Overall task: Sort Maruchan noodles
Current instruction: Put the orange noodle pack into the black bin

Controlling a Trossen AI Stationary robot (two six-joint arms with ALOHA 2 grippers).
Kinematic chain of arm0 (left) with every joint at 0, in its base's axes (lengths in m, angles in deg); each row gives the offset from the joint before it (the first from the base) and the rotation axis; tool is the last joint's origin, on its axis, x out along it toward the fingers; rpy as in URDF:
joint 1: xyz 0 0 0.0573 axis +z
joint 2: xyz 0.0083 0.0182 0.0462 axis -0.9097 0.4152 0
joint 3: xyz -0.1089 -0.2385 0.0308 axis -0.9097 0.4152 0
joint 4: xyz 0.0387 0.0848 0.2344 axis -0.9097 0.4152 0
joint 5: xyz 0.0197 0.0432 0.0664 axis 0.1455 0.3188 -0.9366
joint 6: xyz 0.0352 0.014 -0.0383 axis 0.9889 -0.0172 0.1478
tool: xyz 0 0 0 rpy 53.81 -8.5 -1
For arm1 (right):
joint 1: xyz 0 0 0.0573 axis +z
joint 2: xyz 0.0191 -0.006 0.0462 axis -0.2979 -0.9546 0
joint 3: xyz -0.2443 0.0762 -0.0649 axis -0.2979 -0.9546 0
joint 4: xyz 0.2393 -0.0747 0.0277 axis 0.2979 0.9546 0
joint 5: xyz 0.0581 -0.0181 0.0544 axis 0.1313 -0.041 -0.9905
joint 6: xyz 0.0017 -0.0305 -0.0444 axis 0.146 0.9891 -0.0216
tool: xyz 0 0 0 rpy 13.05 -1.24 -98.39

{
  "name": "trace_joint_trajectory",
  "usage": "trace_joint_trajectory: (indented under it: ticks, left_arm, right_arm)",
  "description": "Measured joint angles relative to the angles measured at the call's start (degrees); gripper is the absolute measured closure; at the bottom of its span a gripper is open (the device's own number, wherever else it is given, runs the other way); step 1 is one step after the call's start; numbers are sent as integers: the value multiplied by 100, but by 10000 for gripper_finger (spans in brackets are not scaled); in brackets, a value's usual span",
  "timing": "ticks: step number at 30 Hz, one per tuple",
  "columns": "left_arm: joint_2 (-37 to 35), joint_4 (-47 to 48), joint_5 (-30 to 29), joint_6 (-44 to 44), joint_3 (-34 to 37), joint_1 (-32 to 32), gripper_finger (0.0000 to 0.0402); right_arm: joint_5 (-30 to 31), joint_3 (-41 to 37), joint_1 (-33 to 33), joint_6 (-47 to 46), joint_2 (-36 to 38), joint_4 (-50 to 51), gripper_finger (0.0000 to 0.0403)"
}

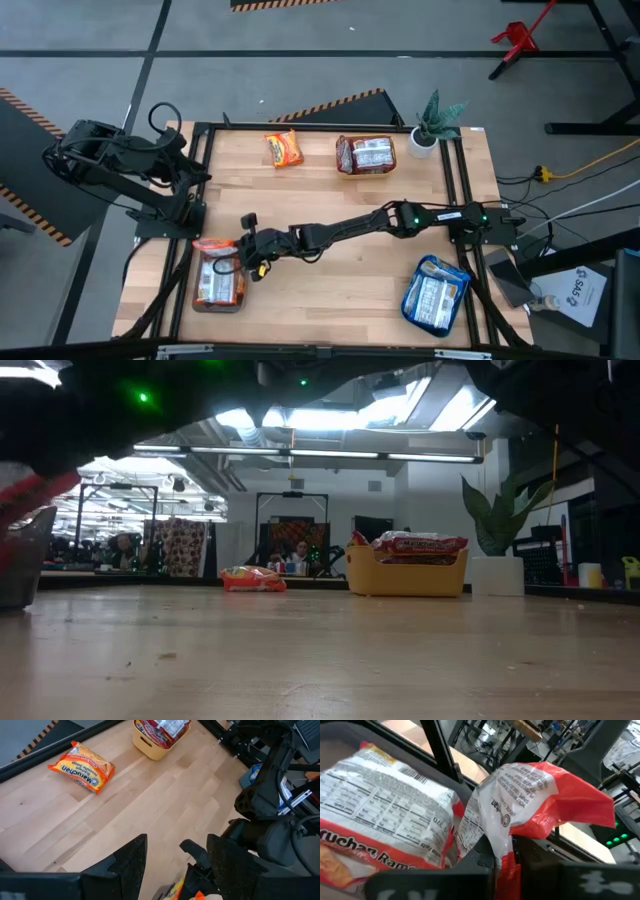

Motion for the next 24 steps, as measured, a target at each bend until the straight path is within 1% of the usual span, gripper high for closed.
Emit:
trace_joint_trajectory:
  ticks: [7,17,21,24]
  left_arm:
    - [0,0,-94,42,0,0,200]
    - [0,2,-96,145,0,2,200]
    - [1,8,-96,152,0,0,200]
    - [0,26,-107,193,0,0,200]
  right_arm:
    - [-15,-2,7,6,1,303,382]
    - [206,15,13,6,203,654,307]
    - [288,15,13,-130,393,1029,293]
    - [136,24,2,-397,542,1135,293]
